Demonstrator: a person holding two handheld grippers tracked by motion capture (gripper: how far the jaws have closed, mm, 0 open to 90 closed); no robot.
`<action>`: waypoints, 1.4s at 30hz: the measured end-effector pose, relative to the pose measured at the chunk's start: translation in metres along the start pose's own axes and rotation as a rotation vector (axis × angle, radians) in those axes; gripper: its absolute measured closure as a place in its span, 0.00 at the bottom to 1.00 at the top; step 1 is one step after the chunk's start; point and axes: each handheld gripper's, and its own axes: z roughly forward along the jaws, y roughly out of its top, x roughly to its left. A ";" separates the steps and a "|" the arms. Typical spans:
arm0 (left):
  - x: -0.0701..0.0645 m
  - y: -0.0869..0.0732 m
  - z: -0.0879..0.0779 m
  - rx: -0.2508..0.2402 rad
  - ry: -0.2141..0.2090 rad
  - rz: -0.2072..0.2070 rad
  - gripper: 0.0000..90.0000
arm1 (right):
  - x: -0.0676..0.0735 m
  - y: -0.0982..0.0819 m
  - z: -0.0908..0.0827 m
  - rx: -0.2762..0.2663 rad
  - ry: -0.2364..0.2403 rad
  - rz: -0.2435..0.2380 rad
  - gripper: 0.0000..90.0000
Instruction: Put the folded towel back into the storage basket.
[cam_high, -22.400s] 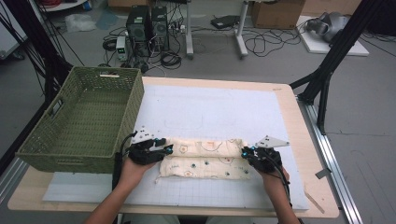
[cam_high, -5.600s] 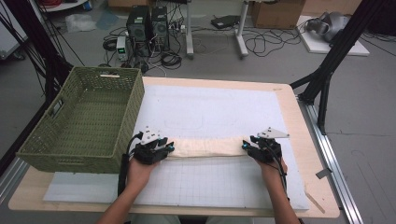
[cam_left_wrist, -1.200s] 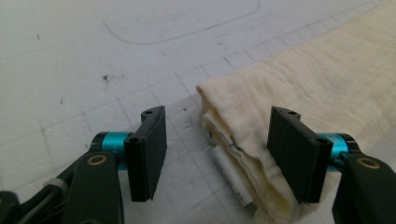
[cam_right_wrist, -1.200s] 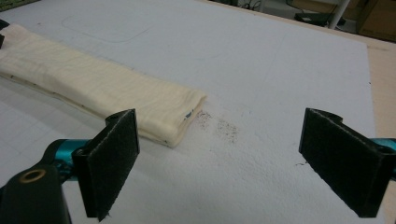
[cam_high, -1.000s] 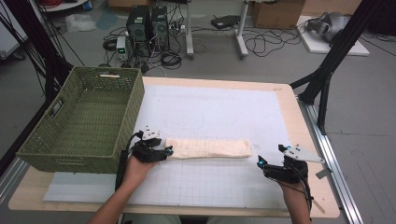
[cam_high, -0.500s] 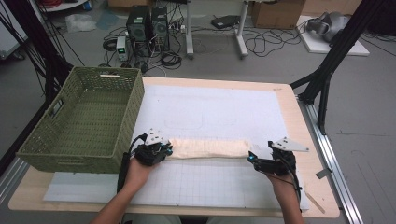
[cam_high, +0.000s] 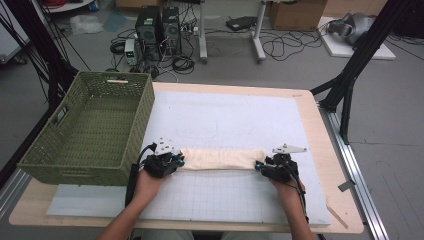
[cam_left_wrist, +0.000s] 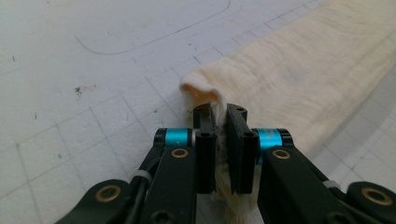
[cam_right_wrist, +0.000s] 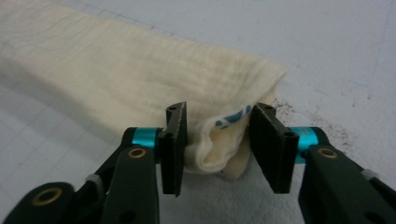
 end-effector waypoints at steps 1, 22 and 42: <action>0.000 0.000 -0.001 0.003 -0.002 0.000 0.92 | 0.000 0.000 0.000 -0.002 0.004 0.012 0.69; 0.000 0.012 -0.026 -0.104 -0.032 -0.033 0.92 | 0.010 0.006 -0.010 -0.019 0.002 -0.050 0.91; 0.000 0.043 -0.079 -0.281 0.007 -0.039 0.92 | 0.020 0.062 -0.023 -0.133 -0.016 -0.123 0.91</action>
